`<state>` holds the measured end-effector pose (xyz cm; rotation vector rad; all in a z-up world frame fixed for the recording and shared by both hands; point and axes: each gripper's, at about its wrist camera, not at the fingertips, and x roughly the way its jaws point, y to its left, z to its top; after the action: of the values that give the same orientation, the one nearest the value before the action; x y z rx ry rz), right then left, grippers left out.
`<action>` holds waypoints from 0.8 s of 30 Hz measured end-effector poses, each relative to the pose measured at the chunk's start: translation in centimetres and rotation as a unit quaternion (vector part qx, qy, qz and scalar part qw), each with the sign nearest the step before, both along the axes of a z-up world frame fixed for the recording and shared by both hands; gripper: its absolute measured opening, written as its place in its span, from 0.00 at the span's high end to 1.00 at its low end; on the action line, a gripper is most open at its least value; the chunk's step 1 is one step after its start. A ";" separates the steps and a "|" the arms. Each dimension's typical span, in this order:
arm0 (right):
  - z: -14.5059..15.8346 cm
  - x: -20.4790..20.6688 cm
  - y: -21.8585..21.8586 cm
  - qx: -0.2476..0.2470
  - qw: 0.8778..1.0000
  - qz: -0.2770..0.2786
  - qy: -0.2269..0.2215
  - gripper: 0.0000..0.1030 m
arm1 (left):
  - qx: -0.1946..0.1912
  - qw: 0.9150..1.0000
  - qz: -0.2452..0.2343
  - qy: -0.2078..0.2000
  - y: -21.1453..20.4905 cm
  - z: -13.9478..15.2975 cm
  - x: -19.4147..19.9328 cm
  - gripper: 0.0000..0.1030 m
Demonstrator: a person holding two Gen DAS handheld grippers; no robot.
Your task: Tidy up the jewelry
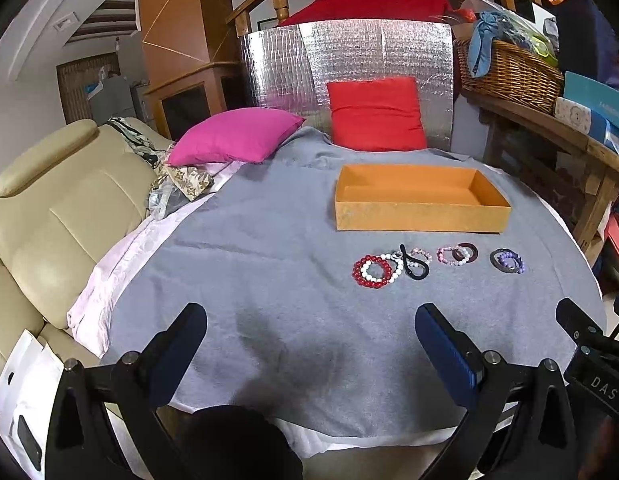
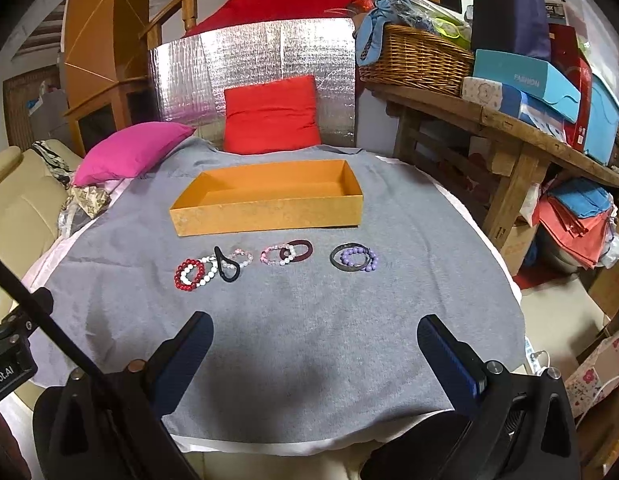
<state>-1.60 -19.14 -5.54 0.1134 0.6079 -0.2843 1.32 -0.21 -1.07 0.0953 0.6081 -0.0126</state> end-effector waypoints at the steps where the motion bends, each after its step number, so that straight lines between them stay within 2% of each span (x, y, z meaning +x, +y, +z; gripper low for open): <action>1: 0.0 0.0 -0.1 0.001 1.000 -0.001 0.001 0.00 | -0.002 1.000 0.000 0.001 0.0 0.0 0.1 0.00; 24: -0.8 0.3 -0.3 0.008 1.000 -0.005 0.013 0.00 | 0.010 1.000 0.000 0.011 -0.2 -0.3 0.2 0.00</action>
<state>-1.25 -19.39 -6.29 0.1276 0.6351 -0.2902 1.55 -0.43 -1.42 0.1153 0.6309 -0.0065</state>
